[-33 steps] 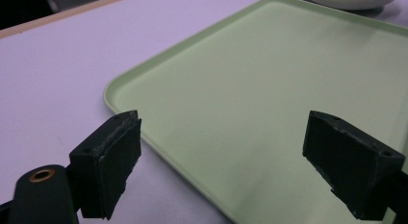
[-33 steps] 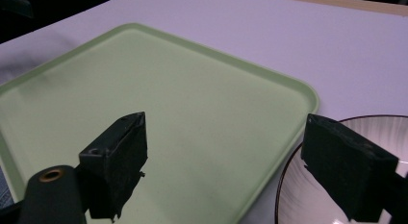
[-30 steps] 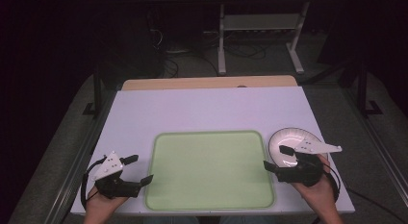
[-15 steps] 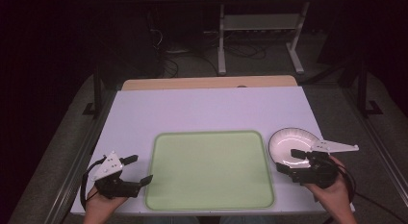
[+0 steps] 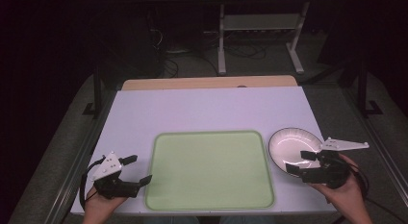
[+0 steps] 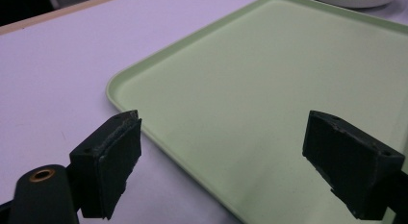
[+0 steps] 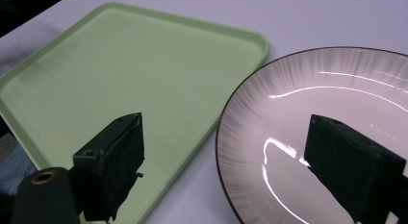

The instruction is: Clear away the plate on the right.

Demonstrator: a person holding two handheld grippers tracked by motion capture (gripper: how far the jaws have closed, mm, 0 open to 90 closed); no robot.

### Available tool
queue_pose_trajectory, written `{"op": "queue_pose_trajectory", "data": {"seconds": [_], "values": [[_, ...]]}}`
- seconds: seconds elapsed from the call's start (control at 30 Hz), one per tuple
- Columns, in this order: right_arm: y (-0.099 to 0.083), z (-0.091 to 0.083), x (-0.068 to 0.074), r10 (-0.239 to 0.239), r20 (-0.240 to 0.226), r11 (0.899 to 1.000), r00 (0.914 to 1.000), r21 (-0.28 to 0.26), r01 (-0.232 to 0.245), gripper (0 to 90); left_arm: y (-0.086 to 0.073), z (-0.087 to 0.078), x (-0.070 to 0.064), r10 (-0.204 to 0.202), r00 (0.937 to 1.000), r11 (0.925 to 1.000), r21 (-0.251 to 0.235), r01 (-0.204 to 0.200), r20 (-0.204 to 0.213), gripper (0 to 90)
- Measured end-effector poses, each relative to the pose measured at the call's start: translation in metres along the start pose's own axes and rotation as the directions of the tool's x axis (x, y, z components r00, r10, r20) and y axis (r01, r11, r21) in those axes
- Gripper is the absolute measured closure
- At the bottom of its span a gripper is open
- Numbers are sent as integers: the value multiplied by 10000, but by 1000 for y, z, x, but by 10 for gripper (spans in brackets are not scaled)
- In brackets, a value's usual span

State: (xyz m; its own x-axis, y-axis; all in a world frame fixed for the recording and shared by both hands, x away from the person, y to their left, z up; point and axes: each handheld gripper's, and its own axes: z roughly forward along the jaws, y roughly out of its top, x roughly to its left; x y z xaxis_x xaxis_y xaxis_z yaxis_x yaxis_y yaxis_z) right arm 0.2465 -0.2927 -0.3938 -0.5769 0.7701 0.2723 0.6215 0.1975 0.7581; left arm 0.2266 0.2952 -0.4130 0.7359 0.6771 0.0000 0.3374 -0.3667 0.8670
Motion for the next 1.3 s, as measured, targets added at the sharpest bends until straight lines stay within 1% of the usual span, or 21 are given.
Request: {"op": "queue_pose_trajectory", "data": {"seconds": [0.1, 0.17, 0.33, 0.43, 0.47, 0.5, 0.57, 0.63, 0.67, 0.73, 0.77, 0.8, 0.83, 0.93, 1.0, 1.03, 1.07, 1.1, 1.17, 1.23, 1.3], "values": [[-1, -3, -4, 148, 32, 9999, 9999, -33, -148, 132, 0, 0, 0, -11, 10000, 10000, 6, 11, 1, 134], [-1, -7, -8, 334, 109, 9994, 9994, 103, -335, 132, 0, 0, 0, -26, 10000, 10000, 1, 26, -5, 134], [-1, -12, -15, 443, 205, 9987, 9988, 249, -448, 132, 0, -1, 0, -43, 10000, 10000, -27, 43, 7, 134], [-2, -19, -24, 750, 284, 9968, 9968, 268, -758, 134, 0, -3, 2, -169, 9999, 9997, -180, 169, 7, 134], [-2, -19, -24, 750, 284, 9968, 9968, 268, -758, 134, 0, -3, 2, -169, 9999, 9997, -180, 169, 7, 134], [-2, -21, -30, 870, 390, 9955, 9954, 353, -884, 134, 0, -4, 3, -185, 9998, 9997, -179, 185, -8, 134], [-2, -23, -32, 935, 467, 9947, 9945, 391, -953, 134, 0, -4, 3, -213, 9998, 9996, -185, 213, -11, 134], [-3, -26, -38, 1044, 624, 9935, 9926, 384, -1069, 136, 0, -4, 3, -212, 9998, 9996, -185, 212, 20, 133], [-3, -29, -44, 1179, 807, 9918, 9897, 396, -1213, 137, 0, -4, 3, -197, 9998, 9997, -170, 197, 16, 134], [-4, -30, -51, 1451, 952, 9879, 9848, 405, -1495, 140, 0, -3, 2, -176, 9998, 9998, -137, 176, 15, 134], [-4, -30, -51, 1451, 952, 9879, 9848, 405, -1495, 140, 0, -3, 2, -176, 9998, 9998, -137, 176, 15, 134], [-5, -30, -59, 1629, 1138, 9846, 9801, 450, -1689, 141, 0, -3, 2, -187, 9998, 9997, -125, 188, 17, 134], [-5, -30, -59, 1629, 1138, 9846, 9801, 450, -1689, 141, 0, -2, 3, -196, 9998, 9997, -122, 196, 26, 134], [-6, -31, -71, 1965, 1334, 9779, 9714, 452, -2040, 141, -1, -2, 3, -205, 9998, 9998, -70, 205, -13, 134], [-5, -31, -82, 2217, 1513, 9715, 9633, 509, -2315, 144, -1, -1, 3, -219, 9998, 9997, -62, 219, -11, 134], [-4, -31, -86, 2315, 1595, 9690, 9597, 494, -2420, 147, -1, -1, 3, -229, 9997, 9997, -54, 229, -13, 134], [-4, -31, -89, 2439, 1591, 9660, 9567, 477, -2542, 161, -1, -1, 4, -229, 9997, 9997, -42, 228, -19, 134], [-4, -31, -89, 2439, 1591, 9660, 9567, 477, -2542, 161, -1, -1, 4, -234, 9997, 9997, -36, 234, -29, 134], [-3, -31, -95, 2603, 1661, 9613, 9511, 479, -2714, 170, -2, -1, 4, -266, 9996, 9996, -26, 266, -50, 134], [-2, -30, -101, 2848, 1685, 9539, 9437, 470, -2963, 171, -2, -2, 5, -335, 9994, 9994, -78, 334, -24, 134], [-1, -27, -110, 3243, 1715, 9404, 9303, 482, -3367, 193, -2, -2, 5, -350, 9994, 9993, -119, 350, 12, 133]]}}
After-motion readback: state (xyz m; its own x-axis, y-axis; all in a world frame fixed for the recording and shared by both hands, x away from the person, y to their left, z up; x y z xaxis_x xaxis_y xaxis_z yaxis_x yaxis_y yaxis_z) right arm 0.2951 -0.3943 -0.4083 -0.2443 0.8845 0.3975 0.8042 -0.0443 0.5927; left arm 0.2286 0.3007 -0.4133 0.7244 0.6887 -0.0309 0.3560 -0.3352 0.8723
